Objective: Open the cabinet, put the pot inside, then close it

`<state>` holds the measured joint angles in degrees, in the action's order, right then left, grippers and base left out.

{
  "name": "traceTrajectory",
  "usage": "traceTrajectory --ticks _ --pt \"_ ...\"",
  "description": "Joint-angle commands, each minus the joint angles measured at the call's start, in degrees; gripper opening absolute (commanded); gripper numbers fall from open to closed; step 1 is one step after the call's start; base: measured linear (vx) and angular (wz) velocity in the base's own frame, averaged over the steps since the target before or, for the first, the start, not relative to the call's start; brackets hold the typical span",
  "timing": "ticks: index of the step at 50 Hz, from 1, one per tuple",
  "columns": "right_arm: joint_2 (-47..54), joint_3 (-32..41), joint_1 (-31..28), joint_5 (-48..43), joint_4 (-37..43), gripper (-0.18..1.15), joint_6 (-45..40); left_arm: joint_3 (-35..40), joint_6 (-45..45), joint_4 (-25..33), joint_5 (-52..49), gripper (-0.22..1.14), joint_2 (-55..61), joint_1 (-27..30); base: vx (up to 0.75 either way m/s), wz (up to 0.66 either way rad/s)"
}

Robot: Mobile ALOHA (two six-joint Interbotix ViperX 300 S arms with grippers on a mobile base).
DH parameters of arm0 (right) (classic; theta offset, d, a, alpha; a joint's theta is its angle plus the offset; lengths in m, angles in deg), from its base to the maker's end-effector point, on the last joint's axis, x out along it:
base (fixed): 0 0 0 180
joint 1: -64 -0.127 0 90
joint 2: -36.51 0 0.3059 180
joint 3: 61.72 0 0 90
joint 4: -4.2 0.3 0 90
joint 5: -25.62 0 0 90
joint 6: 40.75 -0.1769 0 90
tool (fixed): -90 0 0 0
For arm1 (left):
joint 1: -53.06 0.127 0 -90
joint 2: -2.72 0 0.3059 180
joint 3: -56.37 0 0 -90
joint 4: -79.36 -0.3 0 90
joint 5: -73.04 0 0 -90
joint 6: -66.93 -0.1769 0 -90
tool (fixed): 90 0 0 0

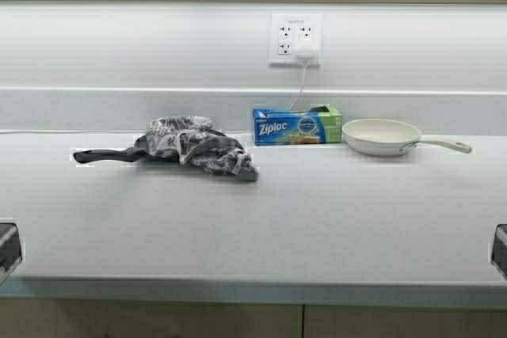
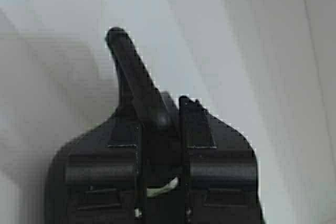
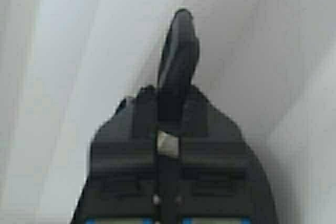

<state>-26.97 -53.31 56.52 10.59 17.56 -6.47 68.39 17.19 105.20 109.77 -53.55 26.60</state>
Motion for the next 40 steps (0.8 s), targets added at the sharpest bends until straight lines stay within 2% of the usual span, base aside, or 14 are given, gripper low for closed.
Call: traceTrajectory --ticks 1,5,15,19,31,40 --pt "-1.4 0.5 -0.3 -1.0 1.0 0.11 -1.3 -0.4 1.1 0.4 3.9 0.11 -0.8 -0.8 0.04 0.01" --pt "-1.1 -0.2 -0.1 -3.6 0.7 0.28 -1.5 -0.5 2.2 0.3 5.7 0.29 -0.7 -0.9 0.03 0.01" --pt "-1.1 -2.6 0.4 -12.0 -0.7 1.03 -2.5 -0.5 2.7 0.4 8.9 0.92 -1.5 -1.8 0.02 0.01" --pt "-1.1 -3.3 0.6 -12.5 -0.6 1.05 -3.1 -0.9 2.8 0.6 9.9 1.02 -1.8 -1.7 0.01 0.0" --pt "-1.8 -5.2 1.5 -13.4 -0.6 1.04 -3.7 -4.4 3.7 2.7 12.1 1.02 -4.0 -0.7 0.0 0.0" --pt "-5.2 -10.1 1.7 -15.2 -0.8 1.04 -3.6 -9.8 4.7 2.6 14.9 1.02 -7.1 -0.7 0.0 0.0"
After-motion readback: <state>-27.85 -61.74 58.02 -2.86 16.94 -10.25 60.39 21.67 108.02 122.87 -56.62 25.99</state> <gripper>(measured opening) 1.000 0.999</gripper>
